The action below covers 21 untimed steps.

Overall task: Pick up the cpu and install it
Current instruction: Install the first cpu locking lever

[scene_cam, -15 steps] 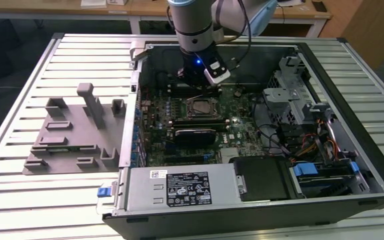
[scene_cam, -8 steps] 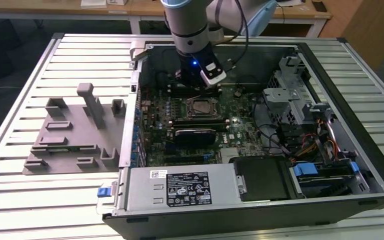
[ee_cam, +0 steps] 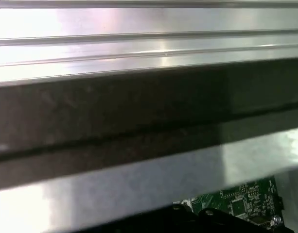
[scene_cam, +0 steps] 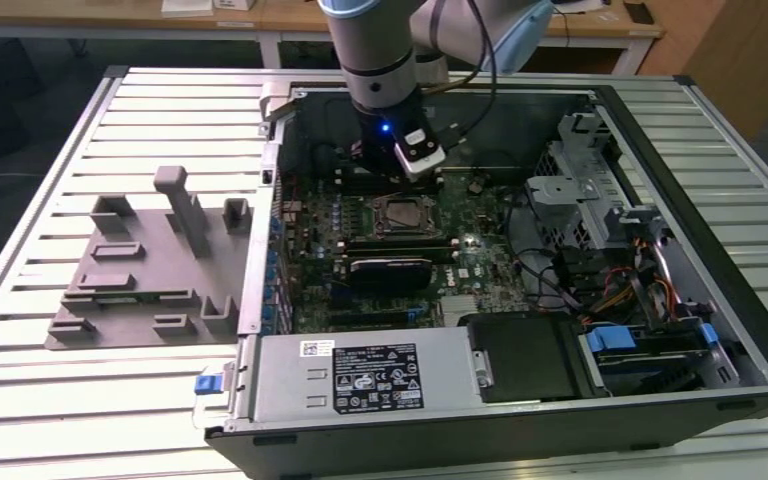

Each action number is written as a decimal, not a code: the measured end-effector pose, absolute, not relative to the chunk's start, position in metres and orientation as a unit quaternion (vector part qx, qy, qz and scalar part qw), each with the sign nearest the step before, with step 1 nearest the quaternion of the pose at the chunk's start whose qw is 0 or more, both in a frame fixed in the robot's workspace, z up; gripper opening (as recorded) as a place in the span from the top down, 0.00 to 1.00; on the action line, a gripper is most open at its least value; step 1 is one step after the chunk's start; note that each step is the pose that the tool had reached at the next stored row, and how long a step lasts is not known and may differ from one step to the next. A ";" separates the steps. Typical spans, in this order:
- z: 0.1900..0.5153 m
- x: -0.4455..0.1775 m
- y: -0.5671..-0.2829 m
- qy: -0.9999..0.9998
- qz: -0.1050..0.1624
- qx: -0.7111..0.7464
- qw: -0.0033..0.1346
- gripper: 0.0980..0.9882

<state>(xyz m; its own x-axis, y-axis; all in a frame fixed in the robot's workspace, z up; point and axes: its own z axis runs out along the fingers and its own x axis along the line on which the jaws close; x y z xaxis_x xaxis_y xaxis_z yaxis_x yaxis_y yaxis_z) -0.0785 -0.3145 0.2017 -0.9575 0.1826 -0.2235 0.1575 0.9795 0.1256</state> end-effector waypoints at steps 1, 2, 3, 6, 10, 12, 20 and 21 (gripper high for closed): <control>0.201 -0.079 -0.314 0.988 0.053 0.086 0.118 0.99; 0.201 -0.079 -0.314 0.988 0.053 0.087 0.118 0.99; 0.201 -0.079 -0.313 0.988 0.053 0.087 0.118 0.99; 0.200 -0.079 -0.312 0.988 0.054 0.088 0.118 0.99; 0.199 -0.079 -0.310 0.987 0.054 0.090 0.118 0.99; 0.198 -0.079 -0.309 0.987 0.054 0.091 0.118 0.99; 0.197 -0.079 -0.308 0.985 0.051 0.114 0.119 0.99; 0.197 -0.079 -0.308 0.985 0.051 0.117 0.119 0.99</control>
<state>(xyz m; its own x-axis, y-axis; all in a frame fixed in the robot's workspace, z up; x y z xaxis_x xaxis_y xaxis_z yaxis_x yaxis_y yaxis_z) -0.0792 -0.3077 0.1966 -0.9444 0.2416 -0.2229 0.2174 0.9677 0.1279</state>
